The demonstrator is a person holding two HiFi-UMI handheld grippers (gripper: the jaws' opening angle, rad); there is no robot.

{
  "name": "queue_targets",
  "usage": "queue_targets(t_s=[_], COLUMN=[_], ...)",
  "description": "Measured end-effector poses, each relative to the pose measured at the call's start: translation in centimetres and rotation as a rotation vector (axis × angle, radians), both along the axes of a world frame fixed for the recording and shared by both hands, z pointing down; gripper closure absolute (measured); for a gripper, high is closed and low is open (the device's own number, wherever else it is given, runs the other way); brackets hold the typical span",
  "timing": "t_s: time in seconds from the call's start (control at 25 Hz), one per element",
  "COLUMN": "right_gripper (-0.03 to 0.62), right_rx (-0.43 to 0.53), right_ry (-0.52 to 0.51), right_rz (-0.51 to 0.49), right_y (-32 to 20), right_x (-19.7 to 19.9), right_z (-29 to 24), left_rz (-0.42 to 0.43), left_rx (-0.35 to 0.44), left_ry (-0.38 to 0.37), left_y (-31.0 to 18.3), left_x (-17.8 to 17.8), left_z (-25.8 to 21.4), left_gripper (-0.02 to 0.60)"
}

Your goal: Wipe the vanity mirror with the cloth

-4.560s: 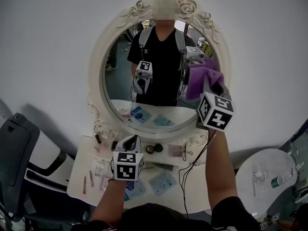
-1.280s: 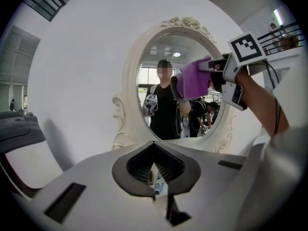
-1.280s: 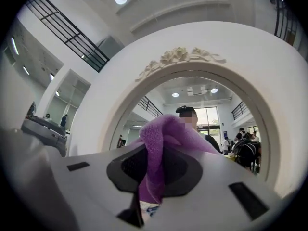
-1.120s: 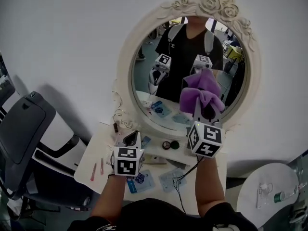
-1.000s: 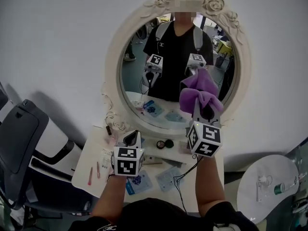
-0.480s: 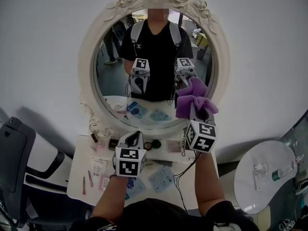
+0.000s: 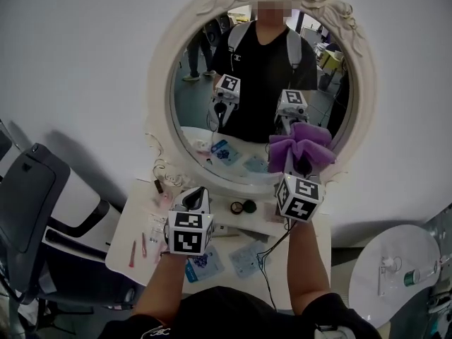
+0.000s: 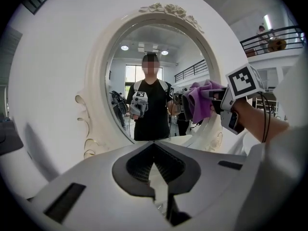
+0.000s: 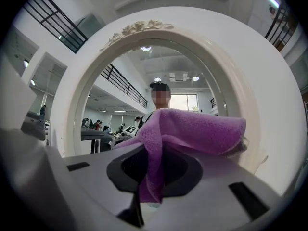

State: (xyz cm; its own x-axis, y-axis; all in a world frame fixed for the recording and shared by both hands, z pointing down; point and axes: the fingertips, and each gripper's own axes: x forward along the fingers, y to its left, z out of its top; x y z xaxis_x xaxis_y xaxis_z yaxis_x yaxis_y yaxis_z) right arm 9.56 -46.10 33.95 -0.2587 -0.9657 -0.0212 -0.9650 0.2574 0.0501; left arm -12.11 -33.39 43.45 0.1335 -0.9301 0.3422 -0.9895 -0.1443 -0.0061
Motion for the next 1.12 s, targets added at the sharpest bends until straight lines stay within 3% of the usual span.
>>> queue_targets(t_s=[0.44,0.76,1.12], right_gripper=[0.539,0.539,0.539], right_rx=[0.051,0.059,0.108], right_ry=[0.040,0.074,0.116], right_rz=[-0.064,-0.204,-0.266], right_y=[0.5,1.2,2.1], right_x=[-9.3,-18.9,-25.5], right_z=[0.3,1.3,1.6], left_rz=[-0.152,-0.267,-0.331], left_rx=[-0.042,-0.081,-0.113], left_ry=[-0.002,-0.008,-0.016], left_y=[3.5,7.0,8.6], left_x=[-6.1,-10.0,-12.8], left_z=[1.6,3.1,4.0], left_gripper=[0.584,0.584,0.584])
